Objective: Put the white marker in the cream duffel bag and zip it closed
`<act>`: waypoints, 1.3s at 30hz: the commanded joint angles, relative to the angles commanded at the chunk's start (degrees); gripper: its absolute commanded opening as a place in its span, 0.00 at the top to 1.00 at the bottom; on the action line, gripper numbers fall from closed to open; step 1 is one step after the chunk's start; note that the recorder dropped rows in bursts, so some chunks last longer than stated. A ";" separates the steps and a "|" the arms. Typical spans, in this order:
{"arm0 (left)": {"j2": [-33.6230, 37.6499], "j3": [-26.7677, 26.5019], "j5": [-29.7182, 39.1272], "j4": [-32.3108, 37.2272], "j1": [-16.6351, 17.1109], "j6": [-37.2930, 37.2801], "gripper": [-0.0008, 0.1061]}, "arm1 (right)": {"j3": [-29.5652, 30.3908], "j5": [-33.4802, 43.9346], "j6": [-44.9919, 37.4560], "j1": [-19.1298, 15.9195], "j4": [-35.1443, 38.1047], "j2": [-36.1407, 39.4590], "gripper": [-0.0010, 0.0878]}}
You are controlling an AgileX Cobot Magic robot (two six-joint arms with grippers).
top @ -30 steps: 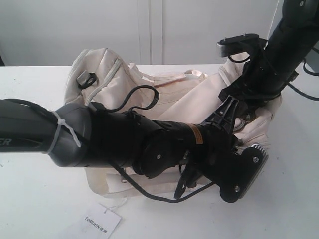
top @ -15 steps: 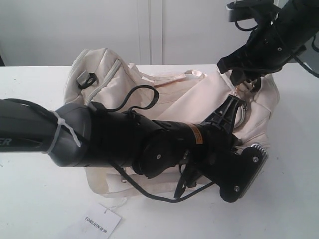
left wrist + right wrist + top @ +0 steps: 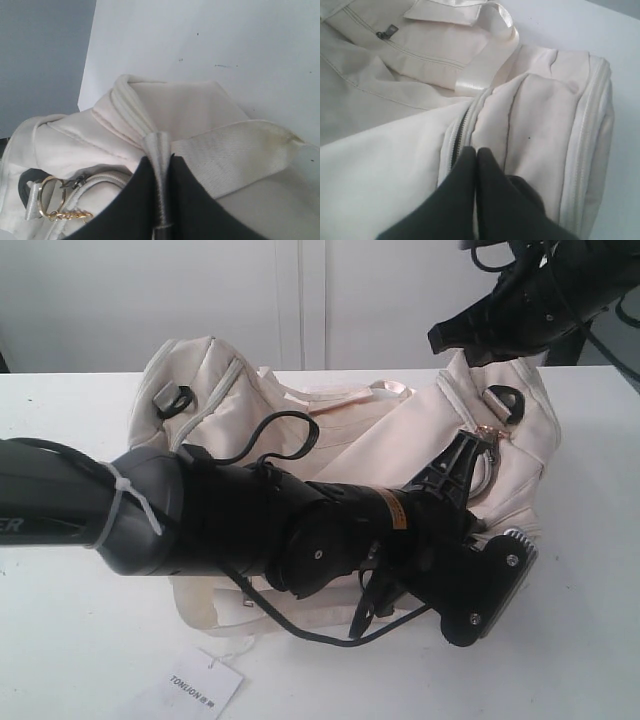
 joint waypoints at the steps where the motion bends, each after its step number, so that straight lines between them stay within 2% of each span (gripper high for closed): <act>1: 0.00 0.00 0.00 0.00 0.00 0.00 0.99 | 0.00 0.86 0.72 0.00 0.00 0.00 0.99; 4: 0.00 0.00 0.00 0.00 0.00 0.00 0.99 | -0.18 4.24 -0.42 0.00 0.00 0.00 0.95; 10: 0.00 0.00 0.00 0.00 0.00 -0.10 0.99 | -0.16 9.33 -7.75 0.00 -0.05 -1.25 0.67; 14: 0.00 0.00 0.00 0.00 0.00 -0.26 0.99 | -0.16 12.30 -10.35 0.00 0.17 -1.66 0.63; 33: 0.00 0.00 0.33 0.00 0.00 -0.23 0.99 | -0.16 14.24 -12.61 0.00 -0.99 1.67 0.64; 36: 0.00 0.00 0.33 0.00 0.00 -0.23 0.99 | -0.16 14.35 -12.61 0.00 -2.43 1.88 0.75; 39: 0.00 0.00 0.33 0.00 0.00 -0.23 0.99 | -0.16 13.90 -11.99 0.00 -4.75 1.88 0.95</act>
